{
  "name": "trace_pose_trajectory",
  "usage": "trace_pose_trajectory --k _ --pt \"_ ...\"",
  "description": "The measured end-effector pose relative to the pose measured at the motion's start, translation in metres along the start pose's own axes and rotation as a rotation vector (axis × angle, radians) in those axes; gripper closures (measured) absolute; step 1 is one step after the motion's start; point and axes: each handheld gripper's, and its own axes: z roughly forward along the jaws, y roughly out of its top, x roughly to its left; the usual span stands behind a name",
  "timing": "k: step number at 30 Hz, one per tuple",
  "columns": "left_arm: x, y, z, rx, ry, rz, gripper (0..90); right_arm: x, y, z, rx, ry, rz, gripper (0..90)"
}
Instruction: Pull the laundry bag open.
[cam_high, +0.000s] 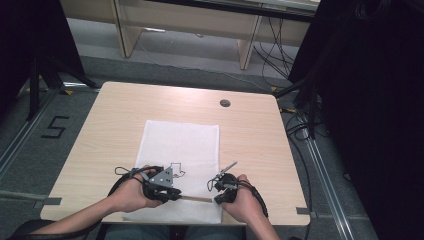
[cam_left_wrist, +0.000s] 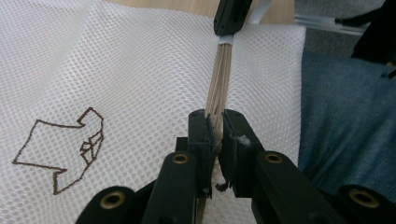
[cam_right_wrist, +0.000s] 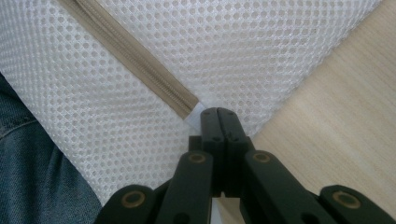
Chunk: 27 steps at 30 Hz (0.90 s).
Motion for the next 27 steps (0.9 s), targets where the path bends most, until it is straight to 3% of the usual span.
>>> trace_pose_trajectory --k 2,5,10,11,13,18,21,27 --pt "0.000 -0.002 -0.001 -0.008 -0.007 -0.025 81.9 0.000 0.000 0.000 0.000 -0.001 -0.003 90.0" --pt "-0.001 -0.004 -0.002 -0.008 -0.002 -0.023 81.9 0.002 0.000 -0.001 0.018 -0.012 0.023 90.0" --pt "0.000 -0.004 -0.006 -0.014 -0.008 -0.034 81.9 0.002 0.000 0.000 0.003 -0.004 -0.001 90.0" --pt "0.001 -0.005 -0.007 -0.006 -0.002 -0.020 81.9 0.002 0.000 0.000 0.006 -0.004 0.006 90.0" --pt "0.001 -0.007 -0.007 -0.016 -0.006 -0.043 81.9 0.002 0.000 -0.001 0.016 -0.011 0.016 90.0" --pt "0.001 -0.007 -0.010 -0.003 0.001 -0.028 81.9 0.002 0.000 -0.001 0.012 -0.009 0.014 90.0" --pt "0.002 -0.008 -0.011 -0.009 -0.004 -0.052 81.9 0.001 0.000 0.000 0.004 -0.005 0.000 90.0" --pt "0.002 -0.011 -0.011 -0.012 -0.012 -0.054 81.9 0.001 0.000 0.000 0.008 -0.006 0.005 90.0"
